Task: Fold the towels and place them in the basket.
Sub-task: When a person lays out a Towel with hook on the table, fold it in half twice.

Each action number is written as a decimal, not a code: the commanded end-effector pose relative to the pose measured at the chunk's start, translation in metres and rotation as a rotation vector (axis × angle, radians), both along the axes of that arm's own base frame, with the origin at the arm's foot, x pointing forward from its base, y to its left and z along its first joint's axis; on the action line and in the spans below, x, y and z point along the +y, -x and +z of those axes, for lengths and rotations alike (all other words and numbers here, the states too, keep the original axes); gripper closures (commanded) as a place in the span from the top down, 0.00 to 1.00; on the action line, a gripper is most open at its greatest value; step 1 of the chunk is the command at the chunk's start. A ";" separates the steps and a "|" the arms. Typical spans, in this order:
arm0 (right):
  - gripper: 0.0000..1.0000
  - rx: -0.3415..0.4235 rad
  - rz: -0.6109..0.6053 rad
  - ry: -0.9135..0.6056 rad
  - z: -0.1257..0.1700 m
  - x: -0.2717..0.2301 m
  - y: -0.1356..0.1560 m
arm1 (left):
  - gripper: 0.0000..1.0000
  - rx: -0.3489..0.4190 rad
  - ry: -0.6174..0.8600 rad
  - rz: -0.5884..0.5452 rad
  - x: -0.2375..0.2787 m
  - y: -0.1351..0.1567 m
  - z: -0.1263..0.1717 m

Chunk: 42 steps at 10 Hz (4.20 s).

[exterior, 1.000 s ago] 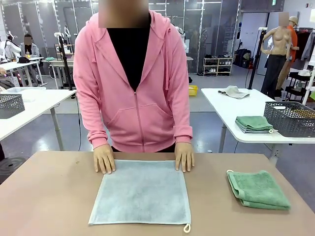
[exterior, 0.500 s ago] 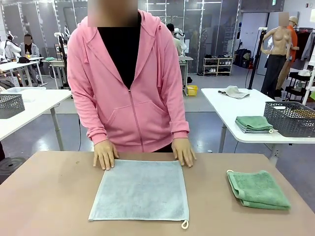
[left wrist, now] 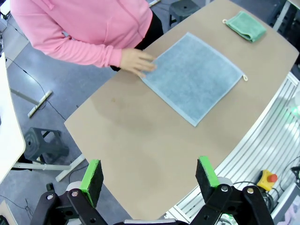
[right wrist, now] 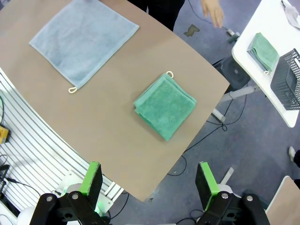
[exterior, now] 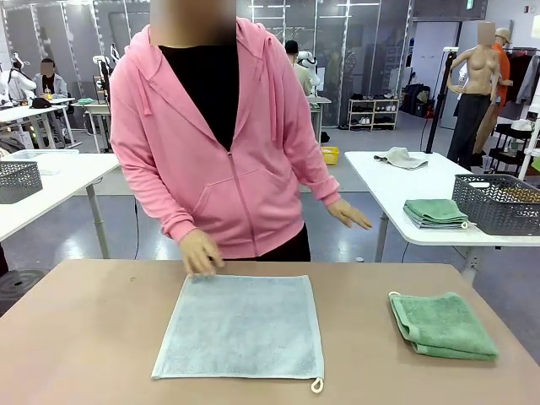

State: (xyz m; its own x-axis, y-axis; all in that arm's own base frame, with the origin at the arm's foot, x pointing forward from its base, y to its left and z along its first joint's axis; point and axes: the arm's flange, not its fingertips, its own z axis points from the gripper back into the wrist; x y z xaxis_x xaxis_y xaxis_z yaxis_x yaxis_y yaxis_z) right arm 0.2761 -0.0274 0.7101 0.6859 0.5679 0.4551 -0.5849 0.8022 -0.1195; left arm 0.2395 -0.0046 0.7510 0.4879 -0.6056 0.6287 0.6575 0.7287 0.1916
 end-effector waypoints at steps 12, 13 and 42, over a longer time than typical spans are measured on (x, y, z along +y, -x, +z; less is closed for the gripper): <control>1.00 -0.134 0.465 0.177 -0.026 0.079 0.034 | 1.00 -0.114 -0.373 -0.384 -0.067 0.027 -0.010; 1.00 -0.122 0.533 0.198 -0.042 0.096 0.030 | 1.00 -0.112 -0.385 -0.448 -0.078 0.019 -0.027; 1.00 0.172 0.910 0.288 -0.391 0.272 -0.073 | 1.00 0.300 -0.434 -0.715 -0.204 -0.087 -0.415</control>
